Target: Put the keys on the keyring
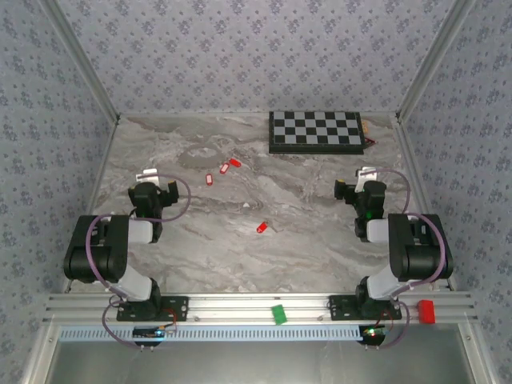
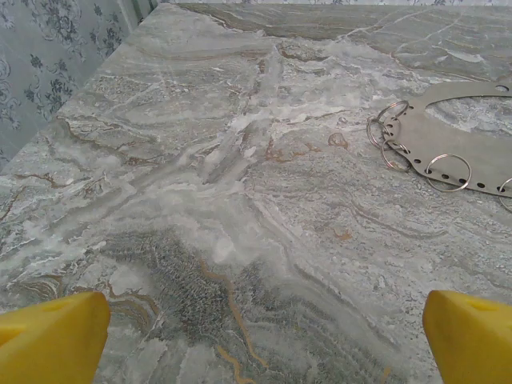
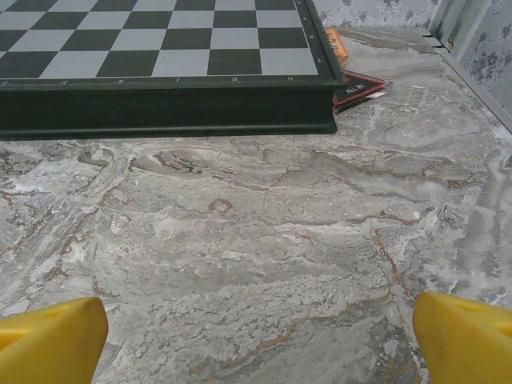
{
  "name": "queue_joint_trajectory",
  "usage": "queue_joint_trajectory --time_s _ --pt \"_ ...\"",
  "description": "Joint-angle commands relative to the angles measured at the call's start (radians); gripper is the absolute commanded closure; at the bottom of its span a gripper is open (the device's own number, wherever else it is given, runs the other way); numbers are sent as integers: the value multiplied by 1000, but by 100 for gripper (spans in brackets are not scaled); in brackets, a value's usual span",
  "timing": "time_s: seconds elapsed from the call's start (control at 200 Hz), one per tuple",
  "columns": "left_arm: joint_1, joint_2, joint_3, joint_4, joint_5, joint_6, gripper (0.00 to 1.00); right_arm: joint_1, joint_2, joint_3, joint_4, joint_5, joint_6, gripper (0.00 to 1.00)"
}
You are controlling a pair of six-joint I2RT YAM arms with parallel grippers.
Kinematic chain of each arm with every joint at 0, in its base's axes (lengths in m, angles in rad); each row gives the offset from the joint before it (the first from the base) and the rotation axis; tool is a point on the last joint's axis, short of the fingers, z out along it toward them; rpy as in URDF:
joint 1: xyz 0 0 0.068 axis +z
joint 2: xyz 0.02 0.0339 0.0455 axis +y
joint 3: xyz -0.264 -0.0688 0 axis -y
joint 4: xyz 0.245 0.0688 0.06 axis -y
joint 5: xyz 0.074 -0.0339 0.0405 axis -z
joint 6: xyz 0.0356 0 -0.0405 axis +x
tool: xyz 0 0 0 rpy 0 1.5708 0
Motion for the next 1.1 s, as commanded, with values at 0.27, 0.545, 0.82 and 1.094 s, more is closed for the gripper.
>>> queue_joint_trajectory --time_s 0.27,0.545,0.82,1.094 --pt "2 2 12 38 -5 11 0 -2 2 3 1 2 -3 1" --pt "2 2 11 38 -6 12 0 -3 2 4 2 -1 -3 1" --pt "13 0 16 26 21 8 0 0 2 4 0 2 -5 1" --pt "14 3 15 27 22 7 0 1 2 3 0 3 -5 1"
